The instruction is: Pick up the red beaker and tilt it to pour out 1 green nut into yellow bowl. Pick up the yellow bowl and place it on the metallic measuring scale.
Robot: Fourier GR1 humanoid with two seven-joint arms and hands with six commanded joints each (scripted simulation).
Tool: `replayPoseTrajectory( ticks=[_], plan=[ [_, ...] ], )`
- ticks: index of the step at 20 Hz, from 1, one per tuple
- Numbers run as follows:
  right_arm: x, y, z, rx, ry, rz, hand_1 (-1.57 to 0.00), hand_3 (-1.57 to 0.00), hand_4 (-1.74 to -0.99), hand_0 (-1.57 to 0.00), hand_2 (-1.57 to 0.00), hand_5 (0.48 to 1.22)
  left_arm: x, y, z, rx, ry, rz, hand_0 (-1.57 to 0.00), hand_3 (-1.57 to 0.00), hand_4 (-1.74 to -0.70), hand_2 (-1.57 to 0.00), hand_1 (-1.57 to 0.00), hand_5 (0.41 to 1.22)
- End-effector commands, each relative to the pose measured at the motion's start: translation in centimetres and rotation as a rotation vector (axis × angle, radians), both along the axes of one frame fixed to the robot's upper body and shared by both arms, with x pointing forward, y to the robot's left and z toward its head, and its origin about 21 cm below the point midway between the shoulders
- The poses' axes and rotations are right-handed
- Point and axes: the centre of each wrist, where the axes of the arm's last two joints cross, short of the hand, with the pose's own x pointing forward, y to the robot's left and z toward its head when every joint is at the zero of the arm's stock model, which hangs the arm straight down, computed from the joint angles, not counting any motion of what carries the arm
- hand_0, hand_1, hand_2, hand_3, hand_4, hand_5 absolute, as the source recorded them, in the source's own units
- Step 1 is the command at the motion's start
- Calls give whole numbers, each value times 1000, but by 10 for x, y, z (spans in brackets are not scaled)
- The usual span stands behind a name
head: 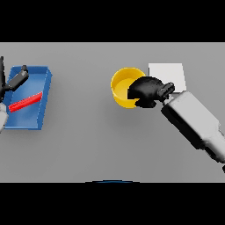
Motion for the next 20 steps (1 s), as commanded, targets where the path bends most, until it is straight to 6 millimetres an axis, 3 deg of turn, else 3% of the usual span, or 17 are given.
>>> replayPoseTrajectory(
  ticks=[1, 4, 7, 12, 17, 20],
  plan=[
    [0, -1, 3, 8, -9, -5, -1567, -1260, -1739, -1567, -1436, 1220, 1, 0, 1, 5, -3, -7, 1, 1, -737, 1, 1, 697],
    [4, -4, 7, 34, -25, -27, -1569, -1376, -1740, -1569, -1439, 1220, 1, 1, 2, 1, -7, 2, 1, 1, -746, 1, 1, 697],
    [10, -17, 17, 36, -47, -85, -1570, -1283, -1741, -1570, -1482, 1220, -1, -2, 4, 9, 0, 6, 1, 1, -742, 1, 1, 704],
    [30, -58, 26, 55, -129, -208, -1571, -1209, -1741, -1571, -1536, 1221, -4, -3, 4, -3, 4, 2, 1, 1, -743, 1, 1, 708],
    [47, -95, 16, 61, -147, -319, -1571, -1171, -1741, -1571, -1508, 1221, -3, -4, 1, 2, 6, 5, 1, 1, -731, 1, 1, 696],
    [54, -109, 6, 53, -153, -356, -1571, -1230, -1741, -1571, -1478, 1221, -5, 1, 2, 9, 5, 6, 1, 1, -725, 1, 1, 685]
  ],
)
